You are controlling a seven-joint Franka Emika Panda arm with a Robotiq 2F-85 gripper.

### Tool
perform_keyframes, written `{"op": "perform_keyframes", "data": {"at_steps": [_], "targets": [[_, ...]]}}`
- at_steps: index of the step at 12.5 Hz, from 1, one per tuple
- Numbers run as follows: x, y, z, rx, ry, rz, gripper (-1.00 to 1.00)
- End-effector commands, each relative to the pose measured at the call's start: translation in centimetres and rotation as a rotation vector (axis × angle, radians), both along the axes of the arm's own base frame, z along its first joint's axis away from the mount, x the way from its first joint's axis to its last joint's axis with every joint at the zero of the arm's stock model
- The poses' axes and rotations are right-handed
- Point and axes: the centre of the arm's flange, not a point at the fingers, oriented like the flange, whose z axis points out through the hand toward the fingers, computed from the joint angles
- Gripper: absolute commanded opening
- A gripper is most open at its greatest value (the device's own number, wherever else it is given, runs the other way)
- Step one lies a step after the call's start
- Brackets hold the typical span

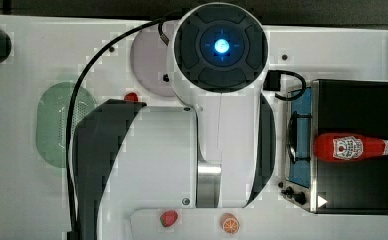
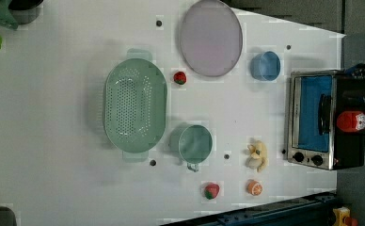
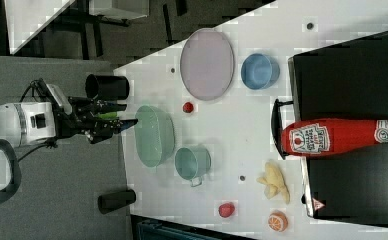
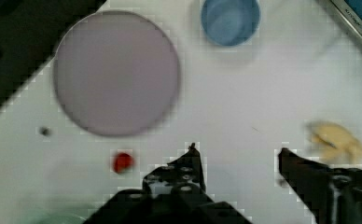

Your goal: Pick Ketchup from oven and place it on table.

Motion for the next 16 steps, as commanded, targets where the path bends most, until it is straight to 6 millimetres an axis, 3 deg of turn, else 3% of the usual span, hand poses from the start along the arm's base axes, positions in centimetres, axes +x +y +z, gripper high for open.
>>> {"op": "perform_keyframes", "data": {"at_steps": [1,3,6,8,10,13,16], "targets": [[-10.6,-4.0,9.5,0.003,-0.042,-0.103,0.58],[-10.6,-4.2,9.5,0.003,-0.043,-0.106,0.99],[-10.5,-7.7,9.4,-0.003,-0.063,-0.168,1.00],[-10.2,-12.0,8.9,0.005,-0.093,-0.248,1.00],[-10.1,-17.6,7.1,0.016,-0.088,-0.352,1.00],[-10.0,-25.2,3.0,0.015,-0.060,-0.494,1.00],[-8.9,-31.0,-1.5,-0.031,-0.078,-0.595,1.00]]}}
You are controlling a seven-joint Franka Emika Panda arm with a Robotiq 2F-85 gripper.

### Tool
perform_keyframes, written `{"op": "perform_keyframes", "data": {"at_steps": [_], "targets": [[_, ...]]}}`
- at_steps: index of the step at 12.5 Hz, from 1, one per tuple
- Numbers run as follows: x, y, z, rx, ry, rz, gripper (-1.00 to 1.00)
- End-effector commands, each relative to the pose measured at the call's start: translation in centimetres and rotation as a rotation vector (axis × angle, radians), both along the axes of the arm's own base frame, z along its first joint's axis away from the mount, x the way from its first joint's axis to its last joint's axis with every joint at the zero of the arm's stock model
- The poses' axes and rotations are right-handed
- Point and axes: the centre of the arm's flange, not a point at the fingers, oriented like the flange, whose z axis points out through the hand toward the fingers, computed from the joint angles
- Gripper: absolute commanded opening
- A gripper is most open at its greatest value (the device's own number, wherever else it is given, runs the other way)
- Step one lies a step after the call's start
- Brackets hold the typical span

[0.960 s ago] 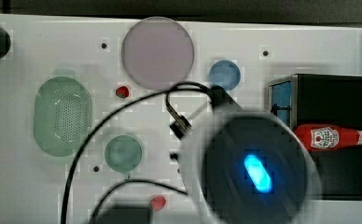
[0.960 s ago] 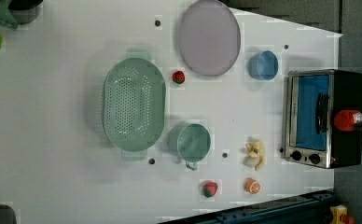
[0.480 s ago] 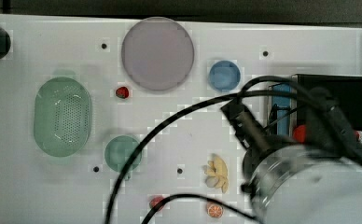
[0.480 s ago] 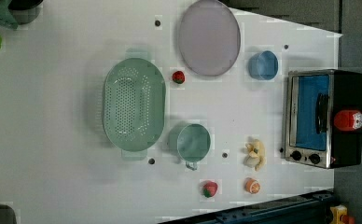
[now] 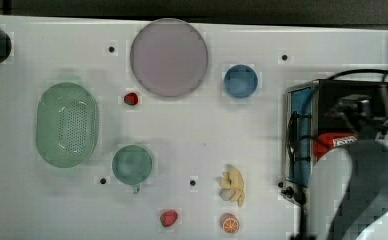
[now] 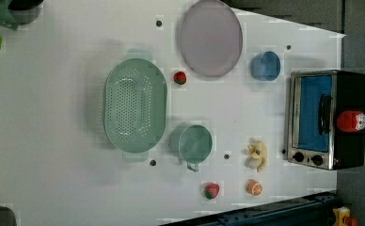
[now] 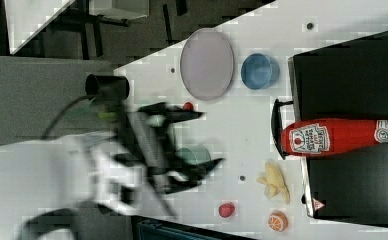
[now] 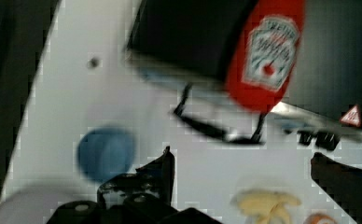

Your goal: Pick Ketchup from oven and place it on table.

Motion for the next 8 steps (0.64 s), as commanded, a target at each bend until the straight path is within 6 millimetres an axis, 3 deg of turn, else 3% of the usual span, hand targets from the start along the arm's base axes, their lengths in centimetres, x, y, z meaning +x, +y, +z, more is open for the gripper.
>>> {"op": "perform_keyframes", "data": {"at_steps": [1,5,8], "targets": [[-1.3,-4.8,-2.5,-0.013,-0.016,-0.123,1.00],[-0.2,-9.2,-9.2,-0.033,-0.003,-0.218,1.00],[0.0,-10.1,-13.8,0.021,0.026,-0.279,1.00]]}}
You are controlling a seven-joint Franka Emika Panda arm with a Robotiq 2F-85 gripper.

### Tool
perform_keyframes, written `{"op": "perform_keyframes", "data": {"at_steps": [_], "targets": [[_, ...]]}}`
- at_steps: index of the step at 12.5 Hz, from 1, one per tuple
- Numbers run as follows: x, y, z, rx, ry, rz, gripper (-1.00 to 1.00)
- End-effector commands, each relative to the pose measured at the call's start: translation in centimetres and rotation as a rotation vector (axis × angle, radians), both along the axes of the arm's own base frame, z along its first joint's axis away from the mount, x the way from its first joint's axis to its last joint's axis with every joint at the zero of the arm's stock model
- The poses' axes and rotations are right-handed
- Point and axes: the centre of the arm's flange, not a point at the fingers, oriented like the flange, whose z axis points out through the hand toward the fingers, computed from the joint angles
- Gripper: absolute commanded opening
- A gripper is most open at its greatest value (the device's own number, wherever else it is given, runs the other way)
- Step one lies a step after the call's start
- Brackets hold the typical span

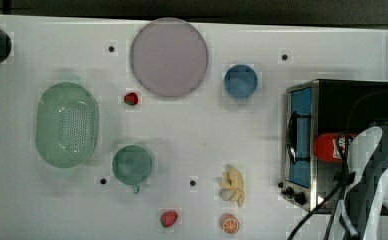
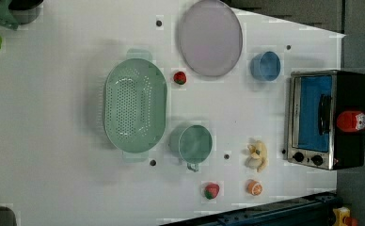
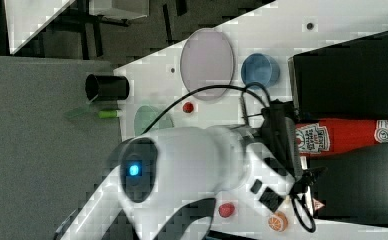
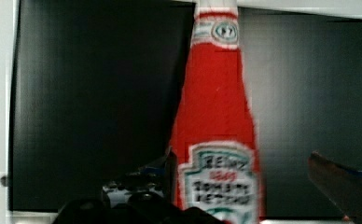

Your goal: Pick Ketchup from oven and place it on table.

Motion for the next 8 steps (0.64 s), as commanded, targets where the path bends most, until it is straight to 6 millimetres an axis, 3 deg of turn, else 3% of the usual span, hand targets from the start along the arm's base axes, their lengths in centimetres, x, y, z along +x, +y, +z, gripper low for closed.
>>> {"op": "perform_keyframes", "data": {"at_steps": [1,7,8], "targets": [[1.2,1.3,-1.4,0.057,-0.033,-0.045,1.00],[0.5,1.3,-5.0,0.052,-0.067,-0.078,1.00],[0.2,1.4,-5.4,0.056,-0.061,-0.080,0.93]]}}
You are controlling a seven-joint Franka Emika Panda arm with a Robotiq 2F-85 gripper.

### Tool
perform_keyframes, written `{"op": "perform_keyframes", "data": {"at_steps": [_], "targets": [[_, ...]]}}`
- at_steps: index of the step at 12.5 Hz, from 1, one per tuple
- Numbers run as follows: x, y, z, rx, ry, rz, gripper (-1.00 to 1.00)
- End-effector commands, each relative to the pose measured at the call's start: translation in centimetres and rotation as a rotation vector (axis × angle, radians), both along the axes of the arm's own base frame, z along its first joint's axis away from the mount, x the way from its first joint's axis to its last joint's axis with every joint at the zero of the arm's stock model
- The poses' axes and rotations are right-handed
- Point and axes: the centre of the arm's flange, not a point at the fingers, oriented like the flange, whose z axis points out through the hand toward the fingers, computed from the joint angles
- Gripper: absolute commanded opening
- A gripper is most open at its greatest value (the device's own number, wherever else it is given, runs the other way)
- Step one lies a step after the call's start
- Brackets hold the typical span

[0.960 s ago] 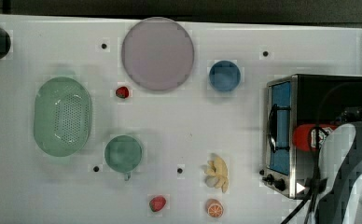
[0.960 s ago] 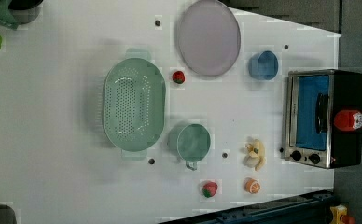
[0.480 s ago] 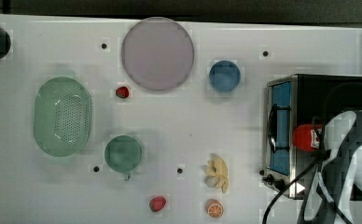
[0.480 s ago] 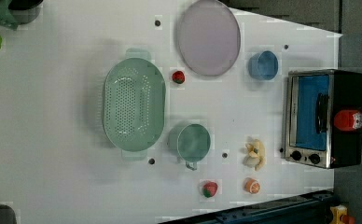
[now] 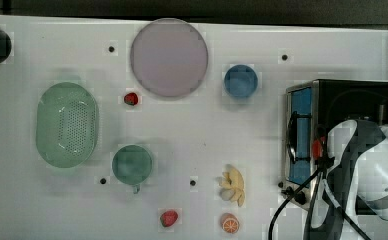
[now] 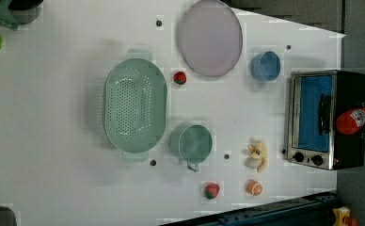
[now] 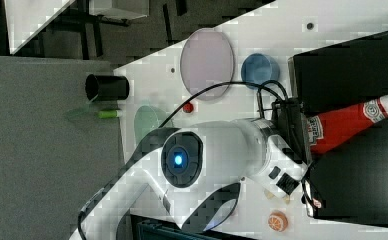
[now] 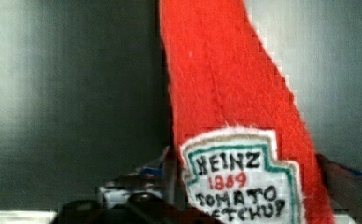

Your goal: Pick Ketchup from oven and place it on table.

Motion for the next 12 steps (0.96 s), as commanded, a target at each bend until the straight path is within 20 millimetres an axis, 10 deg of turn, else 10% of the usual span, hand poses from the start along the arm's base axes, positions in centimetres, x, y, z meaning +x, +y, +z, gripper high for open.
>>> {"op": "perform_keyframes", "data": {"at_steps": [1,3,6,12], "targets": [[-0.6,-0.1,0.5,0.013,-0.016,-0.043,0.69],[-0.7,-0.2,0.8,0.012,-0.021,-0.045,0.29],[-0.2,-0.3,2.9,-0.004,-0.052,-0.034,0.29],[4.7,5.7,18.7,-0.109,-0.107,0.186,0.29]]}}
